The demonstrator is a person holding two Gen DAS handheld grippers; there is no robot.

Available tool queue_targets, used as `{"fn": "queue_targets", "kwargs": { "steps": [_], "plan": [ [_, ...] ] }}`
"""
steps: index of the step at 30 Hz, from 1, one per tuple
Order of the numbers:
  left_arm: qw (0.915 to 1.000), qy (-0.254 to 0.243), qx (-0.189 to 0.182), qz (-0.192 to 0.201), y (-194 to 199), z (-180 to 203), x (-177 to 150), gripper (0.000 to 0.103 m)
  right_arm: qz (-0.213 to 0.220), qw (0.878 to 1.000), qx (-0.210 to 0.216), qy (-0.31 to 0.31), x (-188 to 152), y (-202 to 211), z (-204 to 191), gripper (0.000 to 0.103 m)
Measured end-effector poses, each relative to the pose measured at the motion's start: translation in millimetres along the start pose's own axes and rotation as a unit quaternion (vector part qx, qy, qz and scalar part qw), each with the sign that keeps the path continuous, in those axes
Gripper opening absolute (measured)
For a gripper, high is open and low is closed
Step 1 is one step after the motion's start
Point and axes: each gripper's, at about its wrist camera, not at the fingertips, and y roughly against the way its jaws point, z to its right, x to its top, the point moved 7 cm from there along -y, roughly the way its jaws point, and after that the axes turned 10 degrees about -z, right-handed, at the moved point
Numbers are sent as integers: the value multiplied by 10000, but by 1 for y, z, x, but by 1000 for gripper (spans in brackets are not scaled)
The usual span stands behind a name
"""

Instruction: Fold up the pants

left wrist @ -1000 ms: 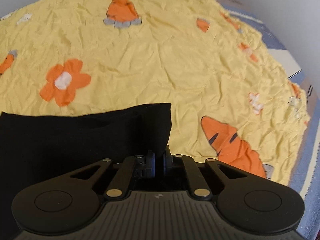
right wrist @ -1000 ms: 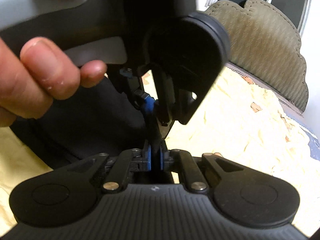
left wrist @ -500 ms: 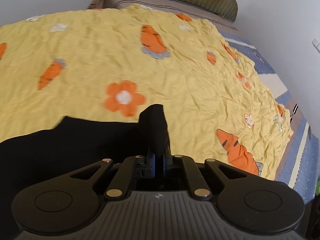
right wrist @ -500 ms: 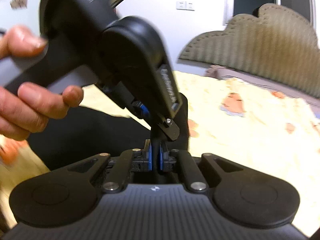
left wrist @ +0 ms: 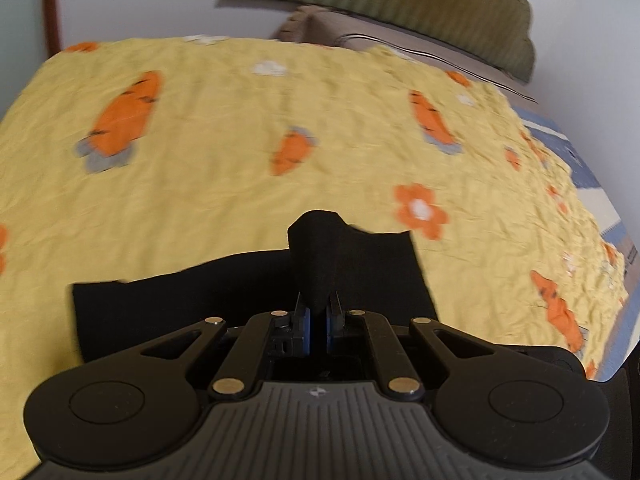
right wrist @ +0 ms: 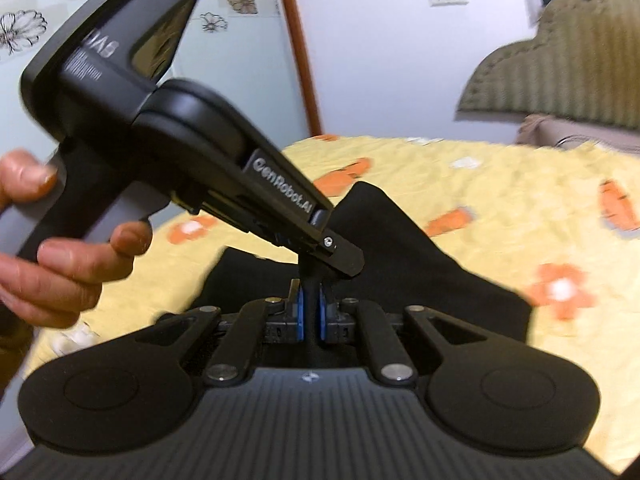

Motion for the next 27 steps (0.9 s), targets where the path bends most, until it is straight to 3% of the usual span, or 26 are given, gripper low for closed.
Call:
{"fn": "queue_targets", "kwargs": {
  "steps": [11, 27],
  "plan": [
    [9984, 437, 329, -113, -2, -90, -14, 7, -395, 9978, 527, -71, 17, -76, -47, 9],
    [9961, 555, 656, -181, -8, -148, -24, 8, -663, 9932, 872, -403, 31, -157, -82, 9]
  ]
}}
